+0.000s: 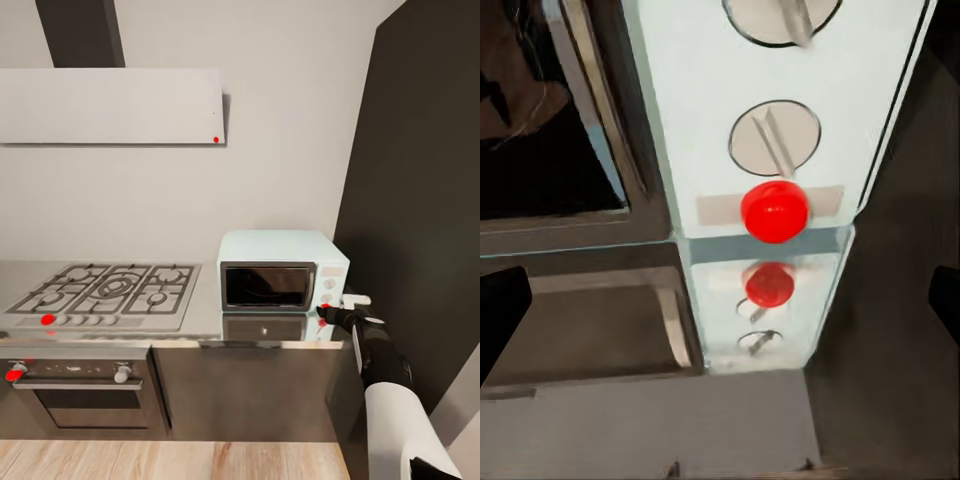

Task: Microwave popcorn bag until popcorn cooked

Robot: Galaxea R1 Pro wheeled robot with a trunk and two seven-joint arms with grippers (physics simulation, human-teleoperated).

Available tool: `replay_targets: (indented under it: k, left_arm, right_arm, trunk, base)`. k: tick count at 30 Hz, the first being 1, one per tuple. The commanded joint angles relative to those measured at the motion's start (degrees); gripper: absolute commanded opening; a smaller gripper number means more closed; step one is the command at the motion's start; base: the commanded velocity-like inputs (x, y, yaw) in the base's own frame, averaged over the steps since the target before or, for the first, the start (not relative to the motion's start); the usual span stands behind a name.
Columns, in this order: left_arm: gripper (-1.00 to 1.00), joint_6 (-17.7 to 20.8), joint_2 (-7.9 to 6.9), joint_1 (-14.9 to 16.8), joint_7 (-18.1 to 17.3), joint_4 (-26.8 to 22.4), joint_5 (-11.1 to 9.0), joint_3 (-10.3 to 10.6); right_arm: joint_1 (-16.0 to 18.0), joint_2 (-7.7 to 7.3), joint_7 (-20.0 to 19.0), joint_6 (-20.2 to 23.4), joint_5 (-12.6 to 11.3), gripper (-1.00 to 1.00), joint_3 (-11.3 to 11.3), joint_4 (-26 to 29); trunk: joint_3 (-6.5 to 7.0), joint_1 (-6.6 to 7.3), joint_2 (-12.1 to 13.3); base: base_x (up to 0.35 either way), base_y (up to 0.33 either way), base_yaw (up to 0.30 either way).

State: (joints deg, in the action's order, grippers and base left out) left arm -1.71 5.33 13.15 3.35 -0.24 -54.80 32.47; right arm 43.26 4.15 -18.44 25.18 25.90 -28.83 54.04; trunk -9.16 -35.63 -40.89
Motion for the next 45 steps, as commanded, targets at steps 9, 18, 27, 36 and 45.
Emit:
replay_targets:
  k: [9, 18, 27, 36, 45]
  left_arm:
    - [1.00, -0.13, 0.03, 0.03, 0.26, 0.00, -0.40, 0.48]
    - [1.00, -0.13, -0.06, 0.03, 0.26, 0.00, -0.40, 0.48]
    - [1.00, -0.13, -0.05, 0.03, 0.26, 0.03, -0.40, 0.48]
    - [1.00, -0.13, -0.06, 0.03, 0.26, 0.02, -0.40, 0.48]
    - [1.00, -0.13, -0.06, 0.03, 0.26, 0.05, -0.40, 0.43]
  right_arm:
    - [0.07, -0.96, -0.71, 0.14, 0.56, 1.00, -0.19, -0.01]
    - [0.07, -1.16, -0.72, 0.05, 0.81, 1.00, -0.09, -2.75]
    - [0.07, -1.16, -0.77, 0.05, 0.82, 1.00, -0.08, -2.89]
    - [0.07, -1.40, -0.53, -4.66, 0.73, 1.00, -0.10, -6.95]
    - [0.07, -2.30, 0.25, -14.57, 0.35, 1.00, -0.32, -15.34]
  trunk:
    - [-0.09, -0.04, -0.07]
    - [-0.09, -0.04, -0.07]
    - [-0.09, -0.04, -0.07]
    - [-0.09, -0.04, -0.07]
    - [-0.09, -0.04, -0.07]
  base:
    - [0.143, -0.105, 0.000]
    - [0.007, -0.005, 0.000]
    - [0.000, 0.000, 0.000]
    - [0.000, 0.000, 0.000]
    - [0.000, 0.000, 0.000]
